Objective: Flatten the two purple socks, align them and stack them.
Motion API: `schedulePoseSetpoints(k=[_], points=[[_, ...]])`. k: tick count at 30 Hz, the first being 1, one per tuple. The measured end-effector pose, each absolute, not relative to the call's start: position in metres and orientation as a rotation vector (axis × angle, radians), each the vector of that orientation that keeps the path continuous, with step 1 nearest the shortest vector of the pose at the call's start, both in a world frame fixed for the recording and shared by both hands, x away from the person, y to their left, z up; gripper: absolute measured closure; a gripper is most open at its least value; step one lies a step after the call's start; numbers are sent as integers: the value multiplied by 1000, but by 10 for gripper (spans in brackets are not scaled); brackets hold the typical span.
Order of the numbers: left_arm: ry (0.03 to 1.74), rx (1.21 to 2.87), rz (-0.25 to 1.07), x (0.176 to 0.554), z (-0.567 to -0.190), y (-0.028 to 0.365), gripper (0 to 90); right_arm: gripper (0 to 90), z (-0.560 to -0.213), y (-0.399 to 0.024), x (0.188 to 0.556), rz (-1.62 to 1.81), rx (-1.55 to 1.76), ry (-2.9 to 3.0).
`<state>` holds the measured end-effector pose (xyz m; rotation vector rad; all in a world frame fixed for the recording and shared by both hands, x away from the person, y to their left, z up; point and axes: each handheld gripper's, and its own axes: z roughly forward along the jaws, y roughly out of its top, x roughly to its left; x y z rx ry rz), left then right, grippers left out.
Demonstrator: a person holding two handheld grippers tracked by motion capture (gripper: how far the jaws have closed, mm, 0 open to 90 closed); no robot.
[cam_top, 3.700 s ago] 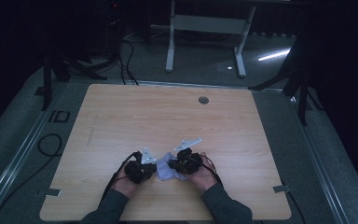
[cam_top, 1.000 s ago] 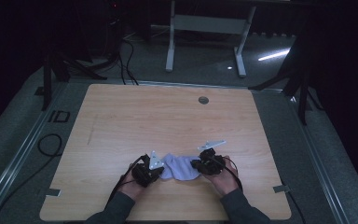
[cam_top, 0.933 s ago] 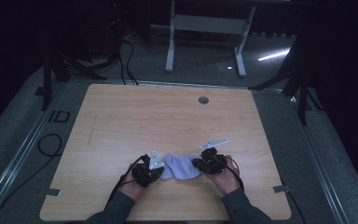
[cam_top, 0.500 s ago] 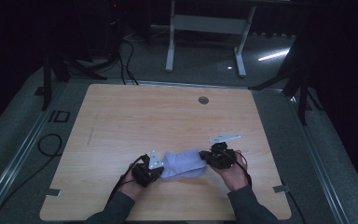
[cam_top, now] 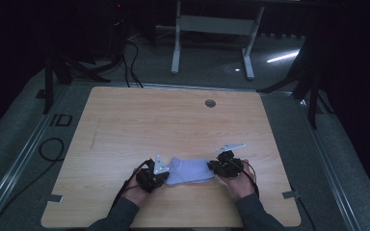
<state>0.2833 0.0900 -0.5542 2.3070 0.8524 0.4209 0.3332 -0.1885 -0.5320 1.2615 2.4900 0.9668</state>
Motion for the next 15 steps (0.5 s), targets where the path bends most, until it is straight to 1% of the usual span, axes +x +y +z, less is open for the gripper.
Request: schedulePoseSetpoints(k=[2, 6, 11, 15], points=[[854, 2307, 421, 283, -554, 90, 895, 724, -535, -190, 334, 954, 1275, 2485], [857, 2306, 422, 283, -554, 90, 895, 647, -537, -193, 336, 944, 1303, 2486], [858, 2309, 425, 284, -554, 91, 895, 600, -543, -194, 338, 925, 1322, 2496], [863, 2307, 437, 284, -554, 91, 894, 577, -540, -195, 338, 956, 1324, 2487]])
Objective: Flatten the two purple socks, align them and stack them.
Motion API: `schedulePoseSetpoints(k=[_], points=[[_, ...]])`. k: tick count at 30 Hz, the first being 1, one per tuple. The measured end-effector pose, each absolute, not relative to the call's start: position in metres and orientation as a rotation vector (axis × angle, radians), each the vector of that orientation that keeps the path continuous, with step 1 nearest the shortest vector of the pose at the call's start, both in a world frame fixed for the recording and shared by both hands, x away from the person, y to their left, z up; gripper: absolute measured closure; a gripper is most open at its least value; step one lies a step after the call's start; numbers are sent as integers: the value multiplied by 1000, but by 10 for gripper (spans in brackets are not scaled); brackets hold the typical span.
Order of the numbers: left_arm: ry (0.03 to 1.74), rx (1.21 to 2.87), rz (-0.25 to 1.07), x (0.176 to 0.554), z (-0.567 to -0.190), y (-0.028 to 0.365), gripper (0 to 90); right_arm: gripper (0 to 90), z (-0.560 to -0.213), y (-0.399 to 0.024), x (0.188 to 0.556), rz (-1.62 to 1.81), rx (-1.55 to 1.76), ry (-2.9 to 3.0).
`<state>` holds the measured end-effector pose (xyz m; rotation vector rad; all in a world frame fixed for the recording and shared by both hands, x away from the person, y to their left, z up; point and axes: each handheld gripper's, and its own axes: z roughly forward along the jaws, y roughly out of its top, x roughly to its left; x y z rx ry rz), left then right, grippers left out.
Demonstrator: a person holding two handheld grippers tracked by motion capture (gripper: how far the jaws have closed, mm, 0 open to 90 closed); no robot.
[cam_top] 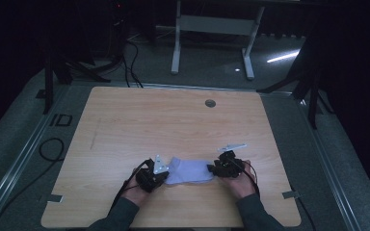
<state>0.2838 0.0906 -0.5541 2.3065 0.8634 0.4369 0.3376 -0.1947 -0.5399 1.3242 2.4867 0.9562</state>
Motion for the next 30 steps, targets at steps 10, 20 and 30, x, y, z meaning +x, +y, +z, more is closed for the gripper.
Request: schedulePoseSetpoints(k=[10, 20, 30], points=[[893, 2282, 427, 286, -554, 94, 884, 544, -519, -201, 333, 1110, 1281, 2398], [870, 2209, 411, 285, -547, 99, 820, 543, -513, -219, 335, 1140, 1339, 2324], [919, 2156, 430, 288, -542, 112, 775, 541, -517, -227, 337, 1153, 1376, 2296]])
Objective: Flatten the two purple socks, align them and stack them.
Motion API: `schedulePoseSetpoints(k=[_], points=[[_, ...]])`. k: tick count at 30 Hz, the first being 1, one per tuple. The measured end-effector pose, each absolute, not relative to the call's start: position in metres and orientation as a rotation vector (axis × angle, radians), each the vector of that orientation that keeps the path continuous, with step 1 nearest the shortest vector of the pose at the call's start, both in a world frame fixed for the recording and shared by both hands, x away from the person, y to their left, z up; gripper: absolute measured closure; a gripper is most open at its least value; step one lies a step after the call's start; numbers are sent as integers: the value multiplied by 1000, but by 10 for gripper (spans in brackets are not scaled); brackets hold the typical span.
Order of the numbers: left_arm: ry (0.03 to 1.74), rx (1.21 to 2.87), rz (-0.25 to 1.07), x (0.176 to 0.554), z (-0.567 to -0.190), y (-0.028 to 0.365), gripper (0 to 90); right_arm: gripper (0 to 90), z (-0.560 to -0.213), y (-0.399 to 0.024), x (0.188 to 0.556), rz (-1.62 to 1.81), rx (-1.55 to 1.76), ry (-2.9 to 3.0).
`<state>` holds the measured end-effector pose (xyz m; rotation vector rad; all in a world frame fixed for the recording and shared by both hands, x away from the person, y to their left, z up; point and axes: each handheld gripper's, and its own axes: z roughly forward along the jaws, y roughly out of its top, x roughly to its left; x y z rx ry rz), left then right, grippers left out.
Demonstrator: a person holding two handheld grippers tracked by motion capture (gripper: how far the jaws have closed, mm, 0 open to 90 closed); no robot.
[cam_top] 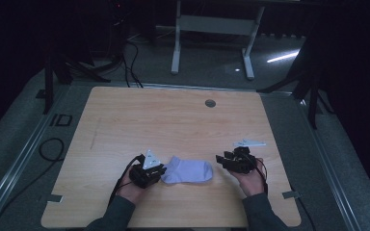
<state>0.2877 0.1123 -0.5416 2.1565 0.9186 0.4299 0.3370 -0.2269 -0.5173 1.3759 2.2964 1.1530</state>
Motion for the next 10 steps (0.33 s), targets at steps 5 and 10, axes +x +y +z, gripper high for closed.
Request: schedulePoseSetpoints(k=[5, 10], points=[[958, 2124, 442, 290, -539, 120, 773, 541, -521, -230, 337, 1142, 1394, 2291], [1007, 2104, 461, 294, -537, 130, 772, 541, -525, -236, 337, 1131, 1410, 2279]])
